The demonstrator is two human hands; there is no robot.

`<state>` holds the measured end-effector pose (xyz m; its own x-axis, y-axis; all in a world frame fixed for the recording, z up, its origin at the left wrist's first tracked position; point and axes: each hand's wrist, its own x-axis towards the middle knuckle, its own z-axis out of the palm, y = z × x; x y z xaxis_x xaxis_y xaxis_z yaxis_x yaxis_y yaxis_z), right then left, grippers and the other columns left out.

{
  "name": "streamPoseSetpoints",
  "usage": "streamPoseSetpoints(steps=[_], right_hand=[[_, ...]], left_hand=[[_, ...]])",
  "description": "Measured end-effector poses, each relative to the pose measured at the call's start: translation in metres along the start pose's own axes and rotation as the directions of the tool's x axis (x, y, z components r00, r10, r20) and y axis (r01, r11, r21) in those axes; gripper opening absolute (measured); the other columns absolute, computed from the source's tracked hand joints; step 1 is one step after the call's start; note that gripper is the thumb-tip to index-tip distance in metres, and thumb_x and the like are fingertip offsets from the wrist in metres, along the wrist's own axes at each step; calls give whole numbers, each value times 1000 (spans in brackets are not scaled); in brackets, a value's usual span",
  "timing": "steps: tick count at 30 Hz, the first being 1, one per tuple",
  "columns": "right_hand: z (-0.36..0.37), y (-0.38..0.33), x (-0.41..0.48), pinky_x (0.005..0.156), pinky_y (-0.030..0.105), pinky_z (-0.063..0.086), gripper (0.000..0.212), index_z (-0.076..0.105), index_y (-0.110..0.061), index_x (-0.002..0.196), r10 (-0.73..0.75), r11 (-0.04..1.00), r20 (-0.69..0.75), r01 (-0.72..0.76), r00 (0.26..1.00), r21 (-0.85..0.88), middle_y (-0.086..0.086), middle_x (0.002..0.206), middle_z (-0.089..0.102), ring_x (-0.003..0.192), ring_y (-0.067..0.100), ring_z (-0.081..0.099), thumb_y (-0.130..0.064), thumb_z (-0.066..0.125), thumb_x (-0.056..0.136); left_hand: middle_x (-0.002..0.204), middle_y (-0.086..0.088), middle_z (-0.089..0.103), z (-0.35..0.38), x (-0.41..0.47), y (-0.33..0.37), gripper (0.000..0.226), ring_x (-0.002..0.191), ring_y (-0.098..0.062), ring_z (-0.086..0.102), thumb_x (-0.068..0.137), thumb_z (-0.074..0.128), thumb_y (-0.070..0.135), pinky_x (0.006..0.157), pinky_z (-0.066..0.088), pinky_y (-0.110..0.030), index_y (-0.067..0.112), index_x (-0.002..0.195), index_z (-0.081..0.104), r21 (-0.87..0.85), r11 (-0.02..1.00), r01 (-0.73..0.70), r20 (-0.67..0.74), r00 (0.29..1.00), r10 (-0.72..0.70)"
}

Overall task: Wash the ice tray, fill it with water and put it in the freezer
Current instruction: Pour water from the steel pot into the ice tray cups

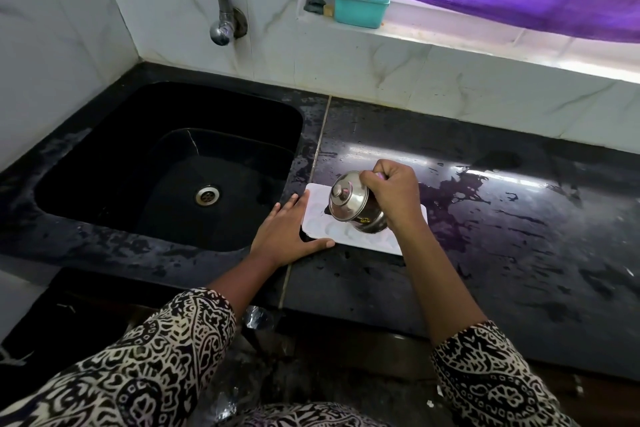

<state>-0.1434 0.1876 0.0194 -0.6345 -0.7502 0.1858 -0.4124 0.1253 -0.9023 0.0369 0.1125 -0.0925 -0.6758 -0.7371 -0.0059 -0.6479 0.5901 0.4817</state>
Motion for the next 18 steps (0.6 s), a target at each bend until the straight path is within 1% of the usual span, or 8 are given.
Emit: streamPoseSetpoints(steps=[5, 18], right_hand=[[-3, -3, 1, 55, 26, 31, 39, 37, -20, 47, -2, 1000, -12, 2, 1000, -4, -13, 39, 33, 48, 8, 31, -12, 67, 71], [-7, -13, 2, 57, 28, 33, 39, 38, -21, 47, 2, 1000, -39, -2, 999, 5, -9, 46, 35, 51, 11, 34, -11, 66, 72]], left_hand=[[162, -4, 18, -1, 0, 1, 125, 150, -9, 9, 60, 37, 95, 119, 4, -32, 24, 156, 1, 6, 1000, 3, -1, 1000, -3], [163, -3, 17, -2, -1, 1, 126, 150, -10, 9, 59, 33, 96, 120, 5, -33, 23, 156, 1, 17, 1000, 1, 3, 1000, -1]])
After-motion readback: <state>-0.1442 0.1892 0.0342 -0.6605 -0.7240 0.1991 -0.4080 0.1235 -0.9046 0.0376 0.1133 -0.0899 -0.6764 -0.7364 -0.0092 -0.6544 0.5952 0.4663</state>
